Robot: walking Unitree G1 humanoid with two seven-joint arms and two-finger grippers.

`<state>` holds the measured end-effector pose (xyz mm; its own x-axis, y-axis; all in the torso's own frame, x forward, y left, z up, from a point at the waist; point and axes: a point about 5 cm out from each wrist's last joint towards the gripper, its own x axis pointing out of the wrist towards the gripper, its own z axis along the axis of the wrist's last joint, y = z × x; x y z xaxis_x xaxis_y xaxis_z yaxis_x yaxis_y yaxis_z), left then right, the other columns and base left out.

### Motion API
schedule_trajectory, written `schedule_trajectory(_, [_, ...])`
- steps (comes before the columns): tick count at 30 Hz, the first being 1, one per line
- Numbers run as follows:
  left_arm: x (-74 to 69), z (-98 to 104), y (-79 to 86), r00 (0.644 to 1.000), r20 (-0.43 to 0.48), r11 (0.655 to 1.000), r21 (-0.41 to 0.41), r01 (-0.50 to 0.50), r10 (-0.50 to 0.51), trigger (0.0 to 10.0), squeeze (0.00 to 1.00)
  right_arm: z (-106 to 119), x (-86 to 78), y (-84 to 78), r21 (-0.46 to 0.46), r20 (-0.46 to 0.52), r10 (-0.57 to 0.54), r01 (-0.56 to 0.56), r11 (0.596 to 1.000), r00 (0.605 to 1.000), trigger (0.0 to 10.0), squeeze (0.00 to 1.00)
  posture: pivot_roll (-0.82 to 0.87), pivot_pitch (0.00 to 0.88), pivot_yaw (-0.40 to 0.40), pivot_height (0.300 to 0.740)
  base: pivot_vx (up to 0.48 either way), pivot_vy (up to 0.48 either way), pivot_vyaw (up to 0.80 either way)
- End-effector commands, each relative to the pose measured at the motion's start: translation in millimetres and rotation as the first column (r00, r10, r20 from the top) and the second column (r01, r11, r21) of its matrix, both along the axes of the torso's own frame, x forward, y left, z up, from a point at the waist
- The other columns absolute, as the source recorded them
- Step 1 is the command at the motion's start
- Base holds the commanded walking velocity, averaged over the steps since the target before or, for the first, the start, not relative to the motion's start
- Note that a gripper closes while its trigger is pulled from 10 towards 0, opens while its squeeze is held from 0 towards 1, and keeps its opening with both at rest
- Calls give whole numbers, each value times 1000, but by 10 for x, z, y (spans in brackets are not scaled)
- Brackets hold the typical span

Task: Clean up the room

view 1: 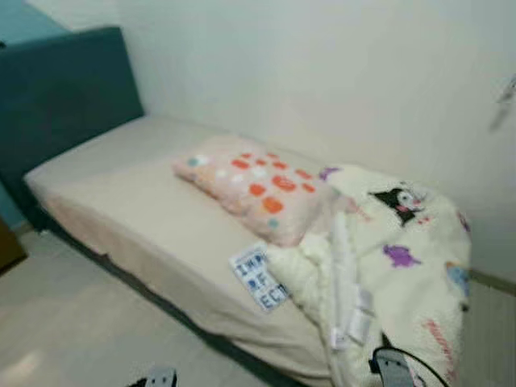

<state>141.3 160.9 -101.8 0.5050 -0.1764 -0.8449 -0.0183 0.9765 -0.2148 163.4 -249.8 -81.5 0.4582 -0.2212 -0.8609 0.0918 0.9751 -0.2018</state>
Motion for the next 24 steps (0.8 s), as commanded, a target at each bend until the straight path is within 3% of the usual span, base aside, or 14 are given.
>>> schedule_trajectory(1, [-43, -16, 14, 1000, -17, 1000, 4, -5, 5, 10000, 0, -14, -9, 33, 14, -2, -6, 6, 1000, 1000, 10000, 0, -64, 0, -43, 716, 0, 0, 0])
schedule_trajectory(5, [-36, -13, 8, 1000, -12, 1000, 0, 6, -6, 10000, 0, 26, 88, 55, 70, 62, -52, 47, 996, 997, 10000, 0, -66, 0, -40, 716, 0, 0, 0])
schedule_trajectory(9, [-41, -13, -2, 999, -15, 999, -6, 38, -38, 10000, 0, 136, 337, 160, 243, 191, -107, 59, 968, 976, 10000, 0, -75, 0, -36, 716, 0, -428, 0])
schedule_trajectory(12, [-40, -14, 6, 999, -15, 999, 3, 32, -32, 10000, 0, 180, 428, 216, 294, 227, -92, 21, 956, 969, 10000, 0, -75, 0, -36, 716, 0, -469, 0])
schedule_trajectory(19, [-24, -10, 12, 1000, -12, 1000, 7, 4, -4, 10000, 0, 223, 514, 301, 359, 265, -73, -28, 933, 962, 10000, 0, -78, 0, -37, 716, 0, 0, 0])
schedule_trajectory(21, [-20, -8, 9, 1000, -10, 1000, 4, 3, -3, 10000, 0, 326, 668, 385, 470, 341, -99, -78, 879, 935, 10000, 0, -77, 0, -36, 716, 0, 0, 0])
schedule_trajectory(22, [-20, -8, 10, 1000, -10, 1000, 3, 4, -3, 10000, 0, 374, 729, 416, 508, 373, -108, -105, 855, 922, 10000, 0, -78, 0, -36, 716, 0, 0, 0])
schedule_trajectory(23, [-20, -8, 10, 1000, -10, 1000, 3, 4, -3, 10000, 0, 374, 729, 416, 508, 373, -108, -105, 855, 922, 10000, 0, -78, 0, -36, 716, 0, 0, 0])
schedule_trajectory(24, [-22, -8, 10, 1000, -10, 1000, 2, 4, -4, 10000, 0, 453, 825, 463, 552, 417, -111, -155, 819, 902, 10000, 0, -80, 0, -33, 716, 0, 0, 0])
